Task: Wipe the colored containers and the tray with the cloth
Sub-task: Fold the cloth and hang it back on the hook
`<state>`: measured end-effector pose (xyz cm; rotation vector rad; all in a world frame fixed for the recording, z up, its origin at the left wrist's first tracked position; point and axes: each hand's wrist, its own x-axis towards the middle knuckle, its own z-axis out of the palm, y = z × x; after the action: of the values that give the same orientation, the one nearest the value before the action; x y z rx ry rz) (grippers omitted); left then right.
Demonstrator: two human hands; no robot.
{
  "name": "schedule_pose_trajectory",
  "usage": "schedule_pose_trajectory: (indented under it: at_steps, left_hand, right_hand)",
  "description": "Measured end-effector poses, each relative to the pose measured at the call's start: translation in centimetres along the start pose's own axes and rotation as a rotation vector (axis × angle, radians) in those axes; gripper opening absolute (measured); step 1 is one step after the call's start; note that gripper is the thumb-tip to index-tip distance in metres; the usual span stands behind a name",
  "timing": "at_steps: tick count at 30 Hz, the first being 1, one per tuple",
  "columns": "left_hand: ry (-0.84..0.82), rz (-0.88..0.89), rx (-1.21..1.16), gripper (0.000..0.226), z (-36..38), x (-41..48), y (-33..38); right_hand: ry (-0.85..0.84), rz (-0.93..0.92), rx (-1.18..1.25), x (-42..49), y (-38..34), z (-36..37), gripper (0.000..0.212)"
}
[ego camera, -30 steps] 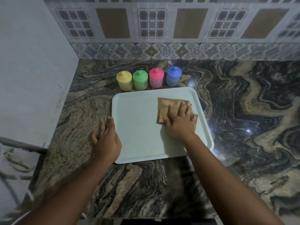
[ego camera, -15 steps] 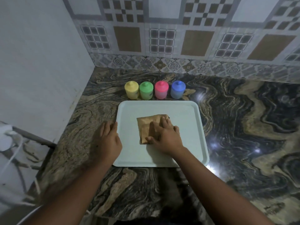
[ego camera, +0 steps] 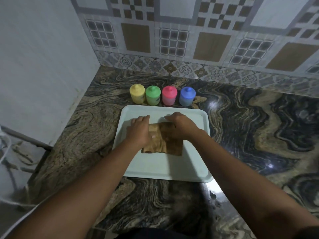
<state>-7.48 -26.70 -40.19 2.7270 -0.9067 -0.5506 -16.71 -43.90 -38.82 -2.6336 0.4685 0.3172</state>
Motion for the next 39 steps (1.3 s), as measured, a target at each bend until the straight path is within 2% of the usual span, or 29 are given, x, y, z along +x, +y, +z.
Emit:
schedule_pose_trajectory:
  at_steps: [3,7,9,12,15,17,19,22,25,29,31,32,35,39]
  left_hand:
    - [-0.003,-0.016,-0.056,0.072,0.2,0.5,-0.3]
    - [0.089,0.07,-0.094,0.021,-0.1,-0.3,-0.6]
    - [0.111,0.158,-0.069,0.012,-0.1,-1.1,-0.9]
    - [0.053,0.281,-0.047,0.019,-0.4,-2.2,-1.6]
    - [0.017,0.3,-0.049,0.037,-0.4,-2.8,-1.4]
    - [0.052,0.282,-0.091,0.028,-0.3,-2.8,-1.0]
    - [0.073,0.23,-0.072,0.014,-0.1,-2.5,-0.6]
    - [0.088,0.172,-0.021,0.023,0.2,-2.4,-0.2]
    - [0.103,0.105,-0.077,0.031,0.8,-2.3,-0.3]
    - [0.086,0.061,-0.147,0.018,0.8,-2.4,-0.3]
    - [0.073,0.062,-0.173,0.017,0.4,-2.7,-0.2]
    - [0.074,0.07,-0.179,0.018,0.2,-2.9,-0.2]
    - [0.079,0.111,-0.242,0.016,-0.3,-3.9,-0.6]
    - [0.142,0.18,-0.337,0.013,-2.9,-6.5,-1.3]
  right_hand:
    - [-0.028,0.015,0.028,0.6,0.4,0.4,0.067]
    - [-0.029,-0.05,0.043,-0.2,0.7,0.4,0.038]
    - [0.013,-0.086,0.055,-1.0,0.9,0.8,0.027]
    - [0.023,-0.127,0.049,-2.5,1.7,1.7,0.024]
    - [0.031,-0.131,0.059,-3.6,1.9,1.9,0.022]
    - [0.068,-0.079,0.066,-3.8,1.5,1.7,0.022]
    - [0.087,-0.026,0.05,-3.4,0.9,1.7,0.031]
    - [0.037,0.017,0.035,-2.7,0.3,1.8,0.054]
    - [0.013,0.027,0.003,-2.5,0.0,1.7,0.047]
    - [0.057,0.006,0.012,-3.4,-0.1,1.6,0.046]
    - [0.105,-0.004,0.025,-3.8,0.0,1.9,0.052]
    - [0.114,0.002,0.015,-3.9,-0.1,1.9,0.05]
    - [0.147,-0.015,0.006,-4.4,-0.1,1.8,0.027]
    - [0.267,-0.162,0.086,-5.2,-1.4,0.9,0.016]
